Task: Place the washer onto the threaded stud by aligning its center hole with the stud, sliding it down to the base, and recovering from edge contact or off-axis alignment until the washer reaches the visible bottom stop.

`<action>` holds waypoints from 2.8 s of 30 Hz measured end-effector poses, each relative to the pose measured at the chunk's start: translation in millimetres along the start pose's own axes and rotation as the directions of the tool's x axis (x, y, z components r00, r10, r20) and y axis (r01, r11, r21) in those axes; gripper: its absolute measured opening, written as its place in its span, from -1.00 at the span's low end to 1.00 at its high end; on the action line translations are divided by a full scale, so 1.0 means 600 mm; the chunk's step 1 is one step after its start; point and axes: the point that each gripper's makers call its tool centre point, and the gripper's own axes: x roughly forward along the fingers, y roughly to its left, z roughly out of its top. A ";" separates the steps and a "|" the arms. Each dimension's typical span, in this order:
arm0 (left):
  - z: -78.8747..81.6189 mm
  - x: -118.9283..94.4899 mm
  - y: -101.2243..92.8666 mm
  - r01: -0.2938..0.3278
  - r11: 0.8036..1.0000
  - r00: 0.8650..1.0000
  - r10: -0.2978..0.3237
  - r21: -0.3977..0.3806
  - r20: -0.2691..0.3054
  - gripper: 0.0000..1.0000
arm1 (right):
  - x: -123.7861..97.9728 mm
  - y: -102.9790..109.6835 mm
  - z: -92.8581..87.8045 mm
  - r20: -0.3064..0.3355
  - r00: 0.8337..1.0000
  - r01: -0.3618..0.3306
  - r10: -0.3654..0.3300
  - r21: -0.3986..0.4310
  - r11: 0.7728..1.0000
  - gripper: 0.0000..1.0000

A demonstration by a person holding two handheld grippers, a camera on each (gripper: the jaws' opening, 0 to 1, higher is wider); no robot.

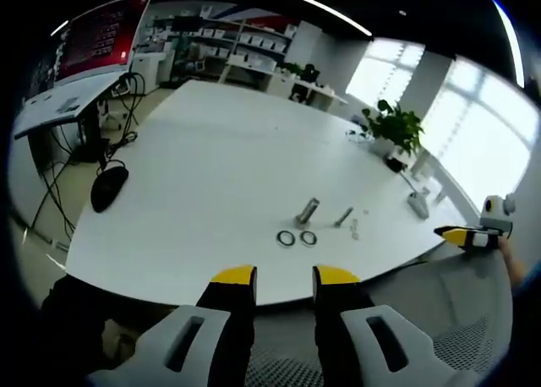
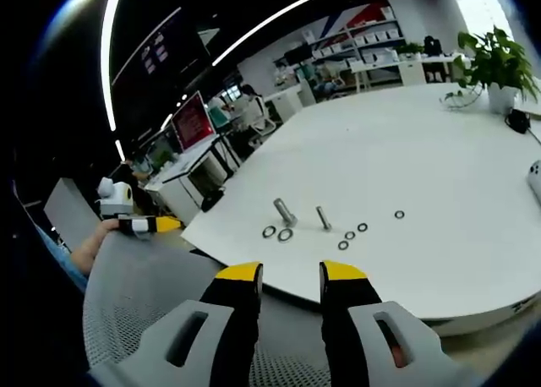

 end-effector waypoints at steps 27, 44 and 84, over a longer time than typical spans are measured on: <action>0.001 -0.001 0.001 -0.003 1.000 1.000 0.003 -0.003 0.003 -0.52 | -0.001 0.003 0.001 0.002 1.000 -0.002 0.002 -0.001 1.000 -0.42; 0.002 -0.001 0.002 -0.004 1.000 1.000 0.004 -0.007 0.006 -0.52 | 0.000 0.002 0.000 -0.004 1.000 -0.006 0.006 -0.006 1.000 -0.42; 0.044 0.041 -0.046 0.292 0.853 0.940 -0.173 0.432 -0.294 -0.93 | -0.003 -0.001 -0.002 -0.013 1.000 -0.014 0.013 -0.006 1.000 -0.40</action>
